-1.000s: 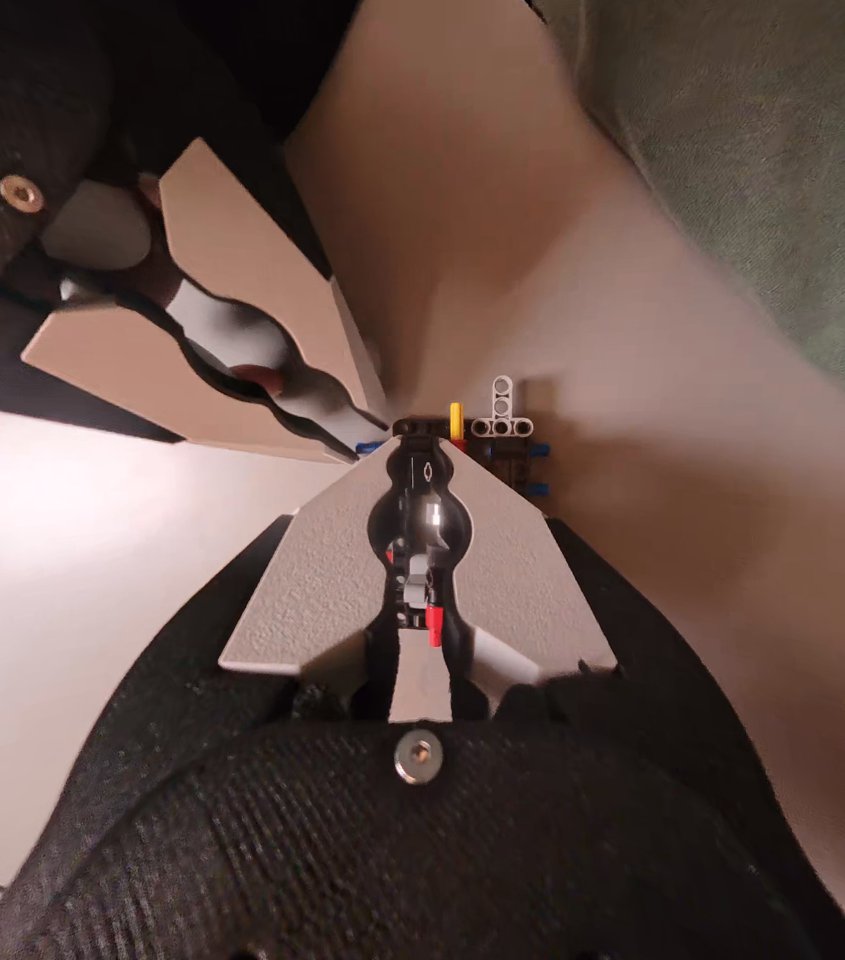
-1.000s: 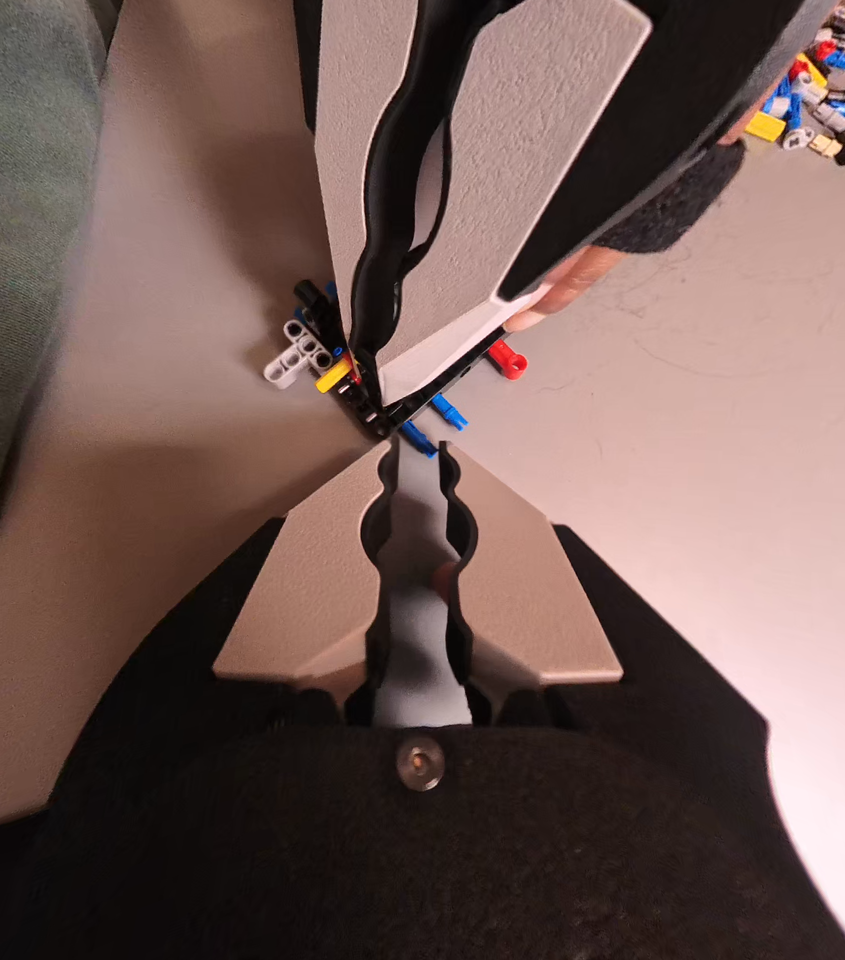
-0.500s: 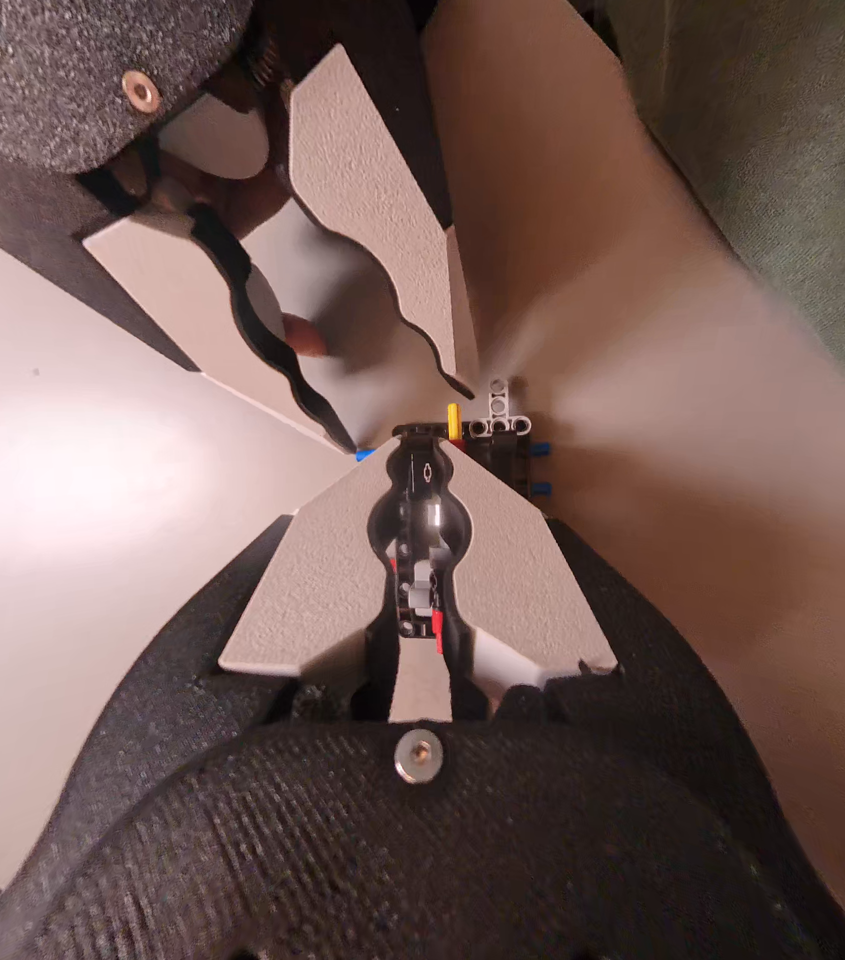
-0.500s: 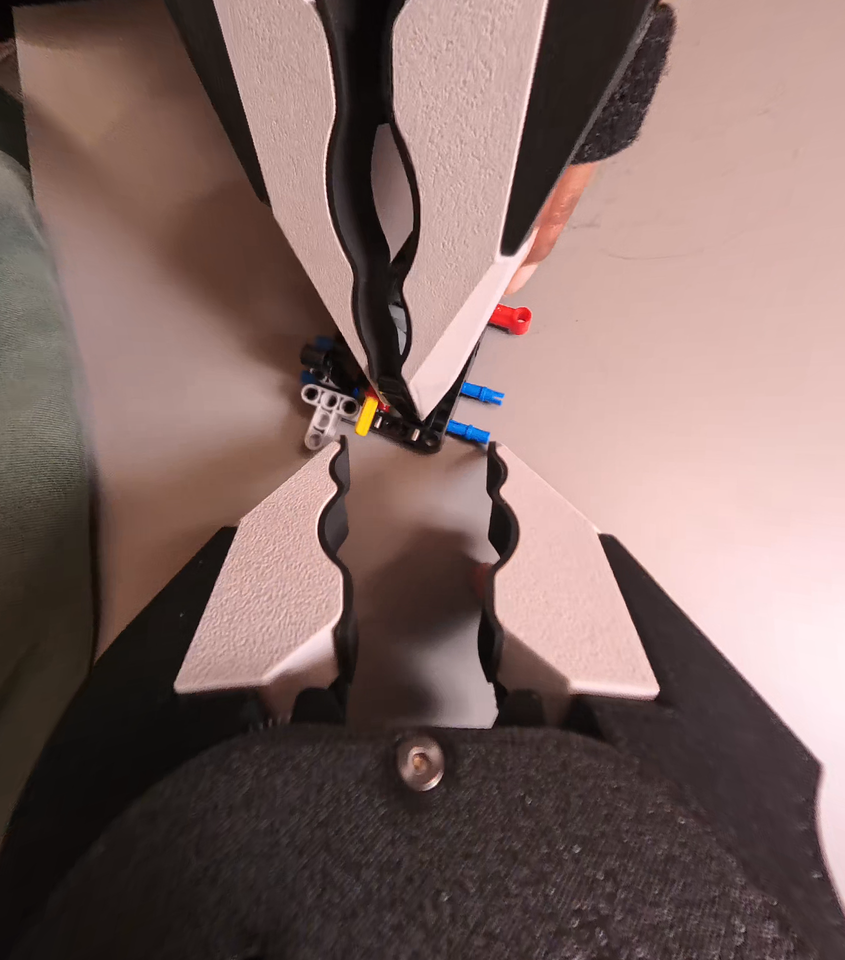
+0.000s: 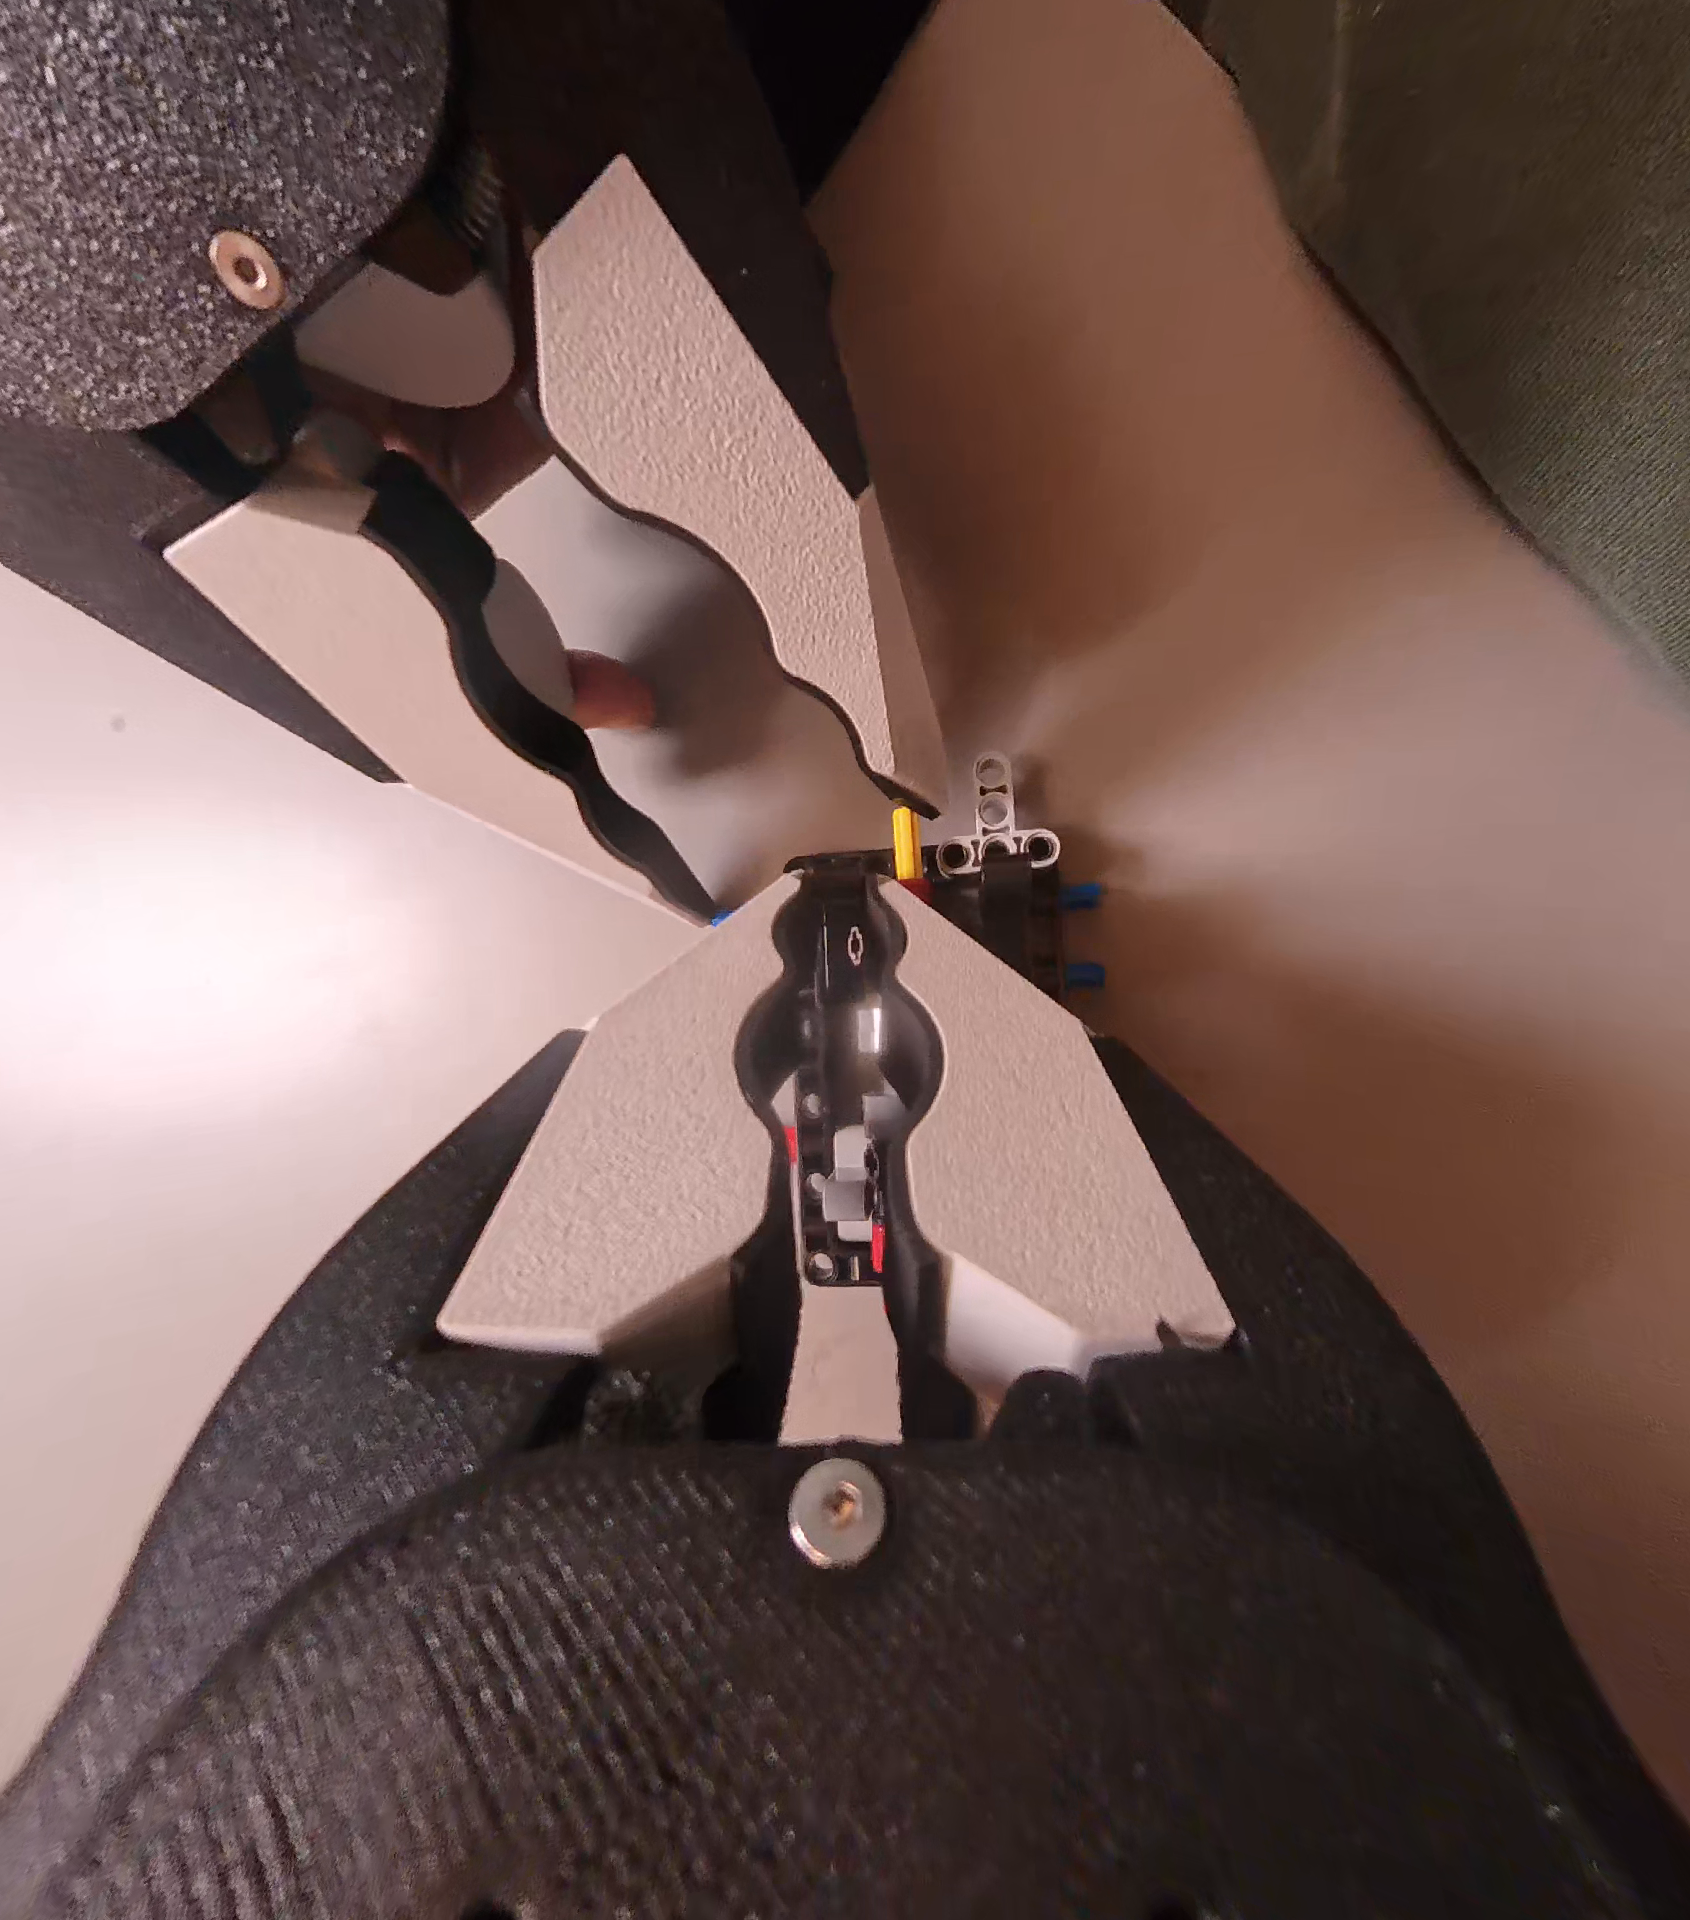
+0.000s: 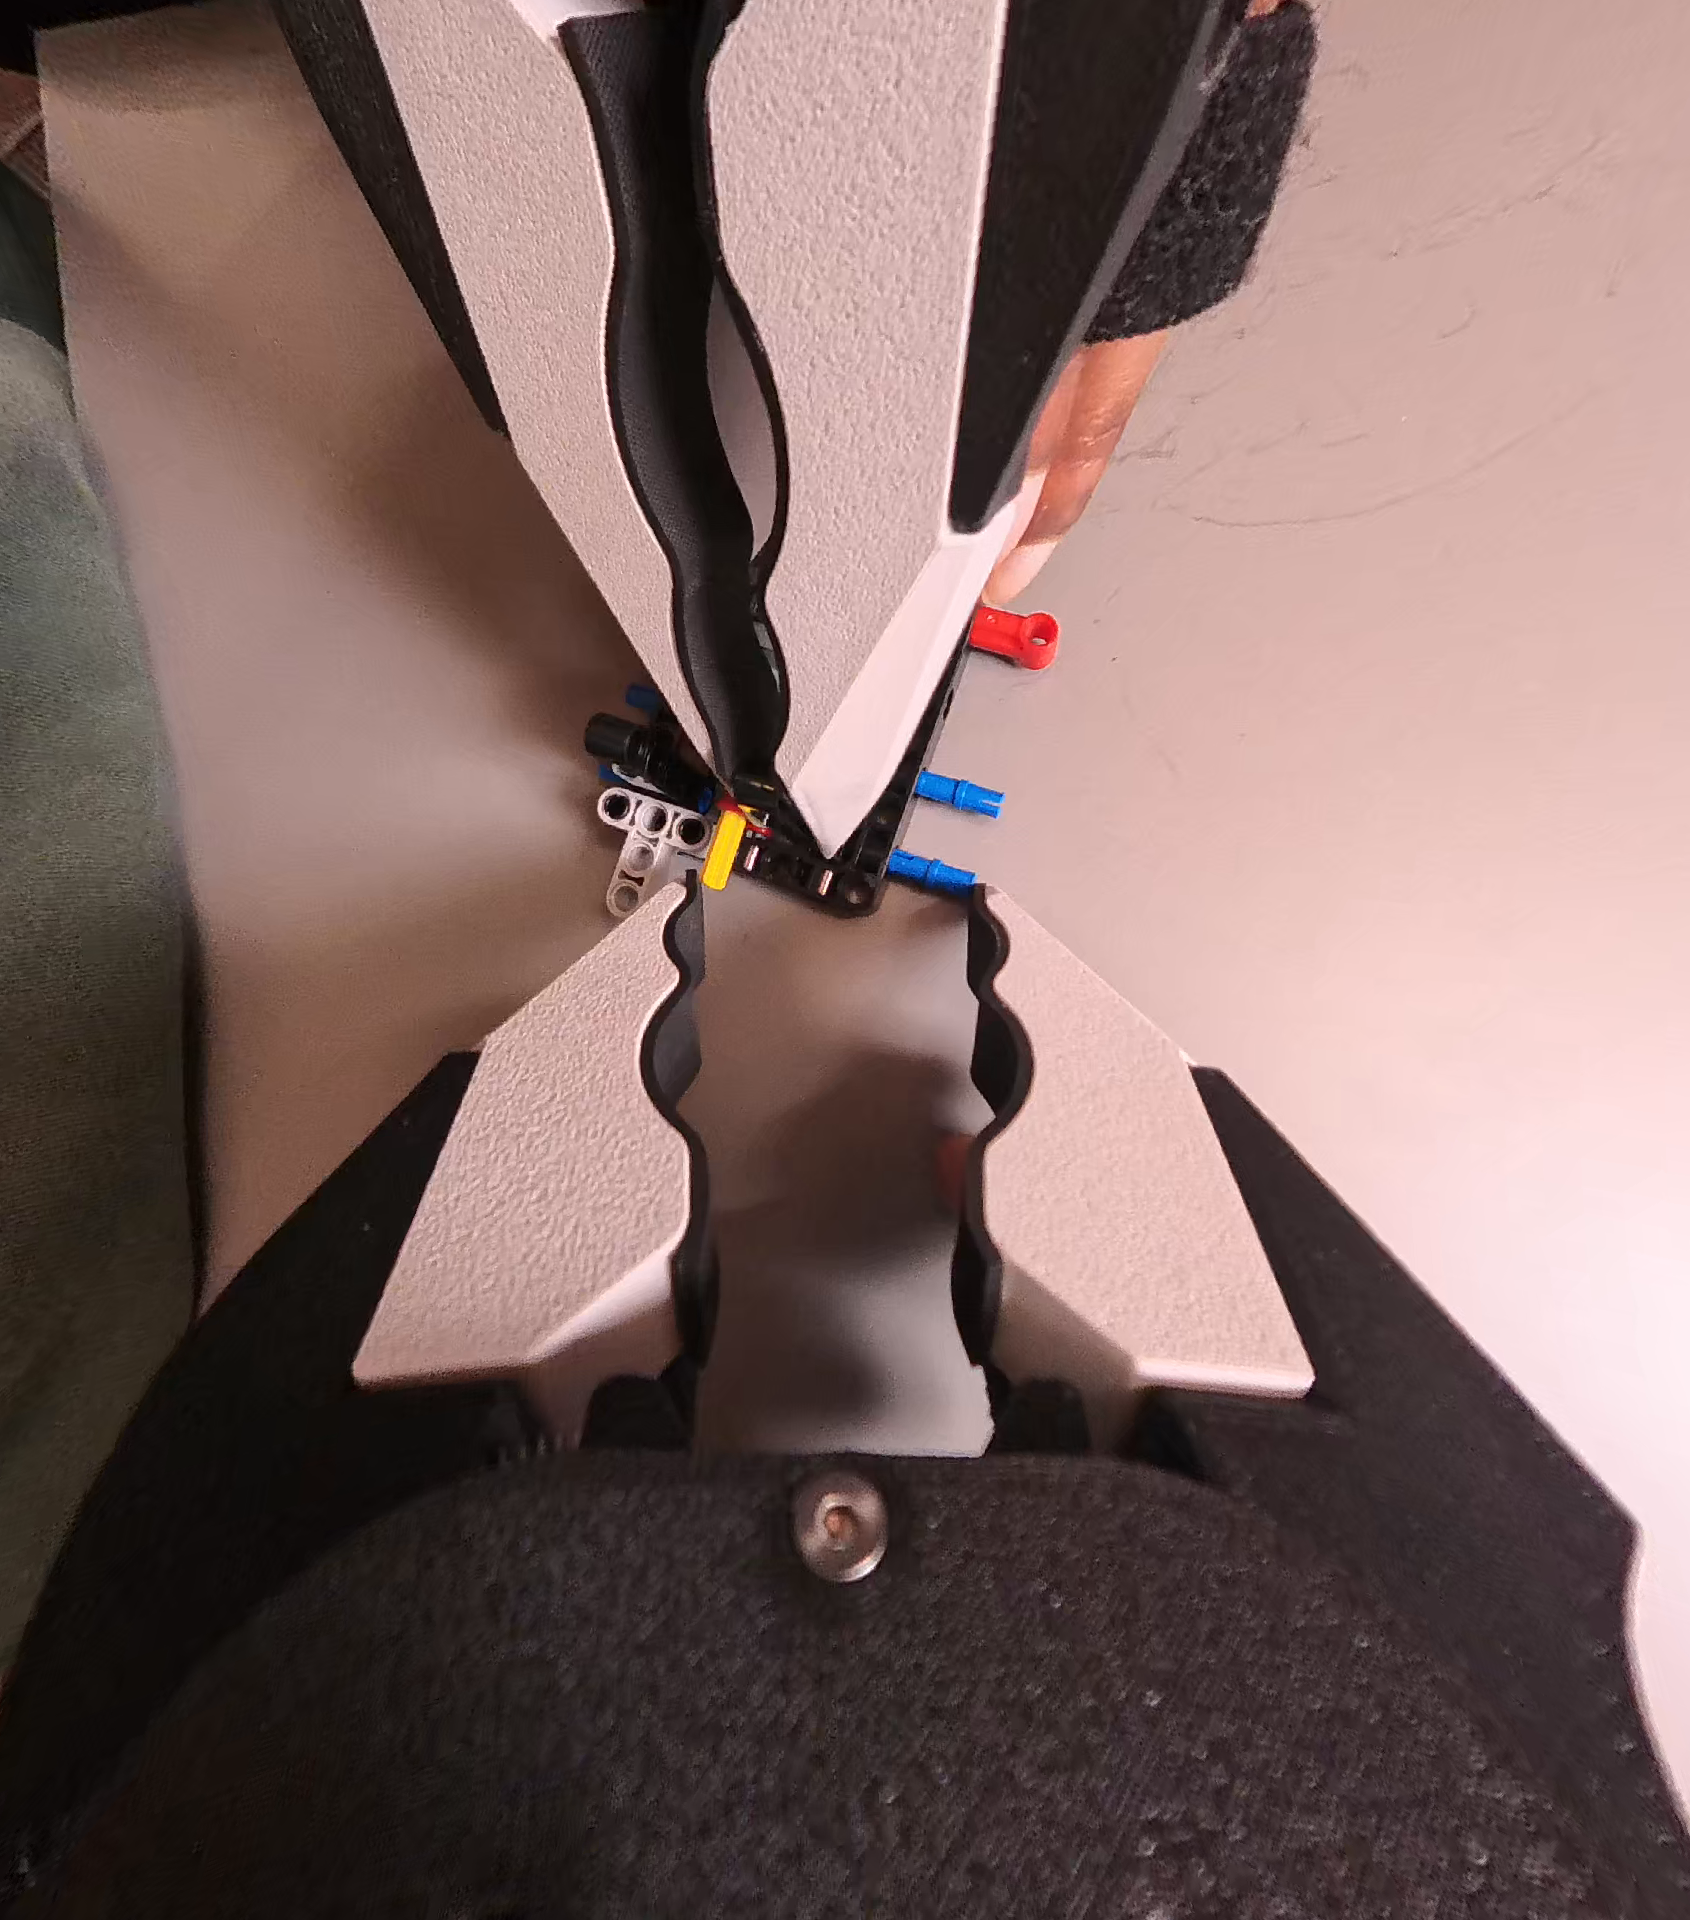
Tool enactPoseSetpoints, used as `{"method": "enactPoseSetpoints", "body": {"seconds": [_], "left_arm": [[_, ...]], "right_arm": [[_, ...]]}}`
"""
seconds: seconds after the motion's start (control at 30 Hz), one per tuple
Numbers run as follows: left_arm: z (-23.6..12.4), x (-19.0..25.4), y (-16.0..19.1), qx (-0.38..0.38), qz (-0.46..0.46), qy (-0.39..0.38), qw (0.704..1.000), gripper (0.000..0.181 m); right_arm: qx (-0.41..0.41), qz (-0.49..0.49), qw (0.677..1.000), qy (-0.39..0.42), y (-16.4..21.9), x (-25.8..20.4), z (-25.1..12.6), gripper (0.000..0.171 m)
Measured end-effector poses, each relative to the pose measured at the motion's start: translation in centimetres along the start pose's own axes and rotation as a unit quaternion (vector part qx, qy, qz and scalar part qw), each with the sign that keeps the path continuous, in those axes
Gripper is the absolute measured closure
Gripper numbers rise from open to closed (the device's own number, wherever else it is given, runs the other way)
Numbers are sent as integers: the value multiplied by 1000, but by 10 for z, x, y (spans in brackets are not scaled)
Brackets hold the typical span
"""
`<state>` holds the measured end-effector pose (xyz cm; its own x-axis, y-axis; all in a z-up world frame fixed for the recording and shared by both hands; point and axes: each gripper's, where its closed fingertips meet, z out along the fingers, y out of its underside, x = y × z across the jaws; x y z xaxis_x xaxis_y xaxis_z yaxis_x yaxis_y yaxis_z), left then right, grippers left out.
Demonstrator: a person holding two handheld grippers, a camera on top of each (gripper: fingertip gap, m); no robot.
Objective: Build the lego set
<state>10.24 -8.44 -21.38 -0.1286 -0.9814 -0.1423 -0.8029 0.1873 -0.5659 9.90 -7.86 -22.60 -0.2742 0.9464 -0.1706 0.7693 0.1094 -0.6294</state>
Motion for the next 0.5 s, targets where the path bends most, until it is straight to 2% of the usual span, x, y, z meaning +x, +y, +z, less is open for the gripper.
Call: {"method": "enactPoseSetpoints", "body": {"seconds": [0.5], "left_arm": [[-2, -7, 5, 2, -17, 4, 1000, 175]], "right_arm": [[3, -1, 1000, 4, -3, 9, 0, 123]]}}
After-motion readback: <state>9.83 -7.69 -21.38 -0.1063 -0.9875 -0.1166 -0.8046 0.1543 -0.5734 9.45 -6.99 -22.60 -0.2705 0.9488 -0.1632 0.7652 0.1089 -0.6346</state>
